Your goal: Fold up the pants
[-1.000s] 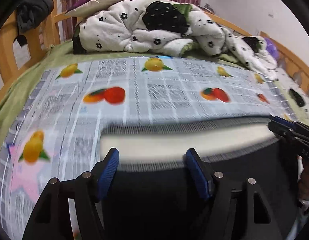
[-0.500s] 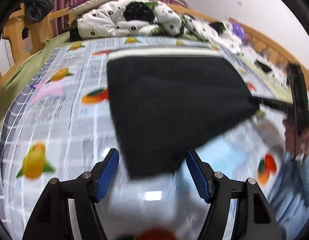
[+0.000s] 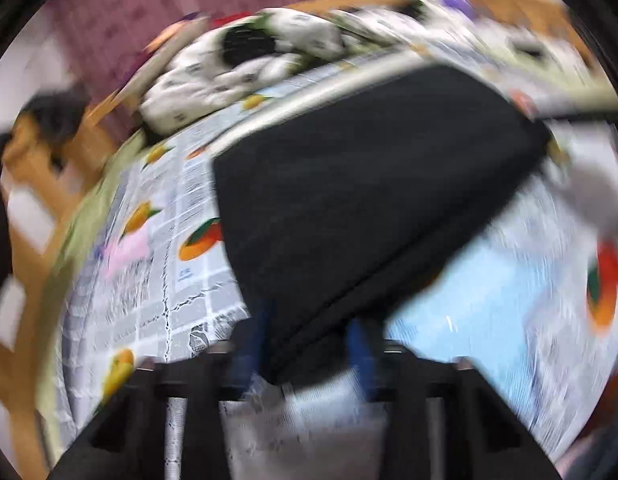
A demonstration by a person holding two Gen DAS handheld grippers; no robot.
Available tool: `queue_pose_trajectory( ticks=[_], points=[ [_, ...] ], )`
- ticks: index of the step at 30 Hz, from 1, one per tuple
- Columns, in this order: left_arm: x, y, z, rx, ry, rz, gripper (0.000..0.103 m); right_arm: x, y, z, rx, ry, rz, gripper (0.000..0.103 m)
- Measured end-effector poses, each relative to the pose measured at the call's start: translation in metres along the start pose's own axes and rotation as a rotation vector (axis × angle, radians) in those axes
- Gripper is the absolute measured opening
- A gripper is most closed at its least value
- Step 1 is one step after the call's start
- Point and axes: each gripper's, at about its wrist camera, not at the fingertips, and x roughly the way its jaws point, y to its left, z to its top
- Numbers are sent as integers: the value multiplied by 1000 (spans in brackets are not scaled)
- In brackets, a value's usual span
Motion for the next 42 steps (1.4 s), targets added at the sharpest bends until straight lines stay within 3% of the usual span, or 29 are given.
queue_pose_trajectory(
  ticks=[3,7,9,11,16,20,23,25,28,32,39,42],
  points=[
    [6,24,-9,-237,-12,-76,17,1,-3,-2,1,6,-24,33],
    [4,22,-18,-270,-14,-65,18,10,-4,-7,-8,37,-37,33],
    [3,30,-20,-314,18,-83,28,9,-2,-7,-28,34,-40,33],
    [-2,33,-25,-304,49,-74,41,4,-3,-5,-36,30,-15,33],
    [-36,42,-43,-278,-54,-96,43,-12,-5,5,-31,-51,16,33],
    [-34,47,-17,-310,-104,-131,45,-6,5,13,-29,-86,43,33],
    [-8,37,-2,-314,-44,-163,45,18,14,8,-48,-10,17,34],
    [19,30,-11,-329,58,-155,47,32,17,-2,-63,63,-29,33],
    [16,32,-21,-361,50,-168,50,26,20,-7,-97,66,-46,33],
    [11,38,-22,-405,148,-206,56,14,4,-6,-22,74,-4,33],
    [-28,47,11,-440,87,-101,56,-34,-13,13,94,8,-28,34],
    [-42,53,31,-462,71,-81,60,-56,-5,32,85,-42,-49,46]
  ],
)
